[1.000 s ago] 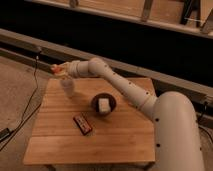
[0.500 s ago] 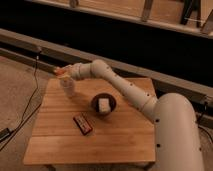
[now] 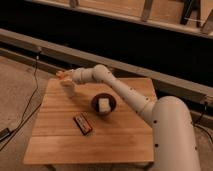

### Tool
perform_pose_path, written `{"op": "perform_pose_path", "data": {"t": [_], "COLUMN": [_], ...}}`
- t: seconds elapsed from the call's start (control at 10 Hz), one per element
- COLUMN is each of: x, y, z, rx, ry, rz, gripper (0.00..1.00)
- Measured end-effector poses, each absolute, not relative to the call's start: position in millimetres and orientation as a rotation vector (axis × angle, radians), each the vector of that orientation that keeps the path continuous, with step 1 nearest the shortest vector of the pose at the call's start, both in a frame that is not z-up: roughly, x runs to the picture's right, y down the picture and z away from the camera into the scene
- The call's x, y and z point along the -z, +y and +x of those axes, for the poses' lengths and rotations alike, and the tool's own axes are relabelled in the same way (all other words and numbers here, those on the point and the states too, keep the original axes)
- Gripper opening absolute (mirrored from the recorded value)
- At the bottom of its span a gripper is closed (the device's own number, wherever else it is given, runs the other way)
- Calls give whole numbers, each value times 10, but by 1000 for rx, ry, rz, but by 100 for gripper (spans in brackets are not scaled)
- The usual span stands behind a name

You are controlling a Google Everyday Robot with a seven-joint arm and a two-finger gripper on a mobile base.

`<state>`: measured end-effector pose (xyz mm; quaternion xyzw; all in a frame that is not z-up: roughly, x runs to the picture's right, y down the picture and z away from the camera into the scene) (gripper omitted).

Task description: Place the pepper in the ceramic cup

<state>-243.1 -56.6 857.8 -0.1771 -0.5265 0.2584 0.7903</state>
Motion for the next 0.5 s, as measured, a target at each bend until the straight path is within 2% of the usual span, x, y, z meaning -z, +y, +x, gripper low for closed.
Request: {"op": "perform_pose_path", "data": {"t": [0.1,0.2,0.5], "x": [-8601,-8634,-8697], "y": [-545,-521,-489], "z": [-2428,-2419,-2387], "rx": [-562,-572,-589], "ry": [-1135,-1138,-1135], "rz": [-388,-398,-408], "gripper": [11,26,54]}}
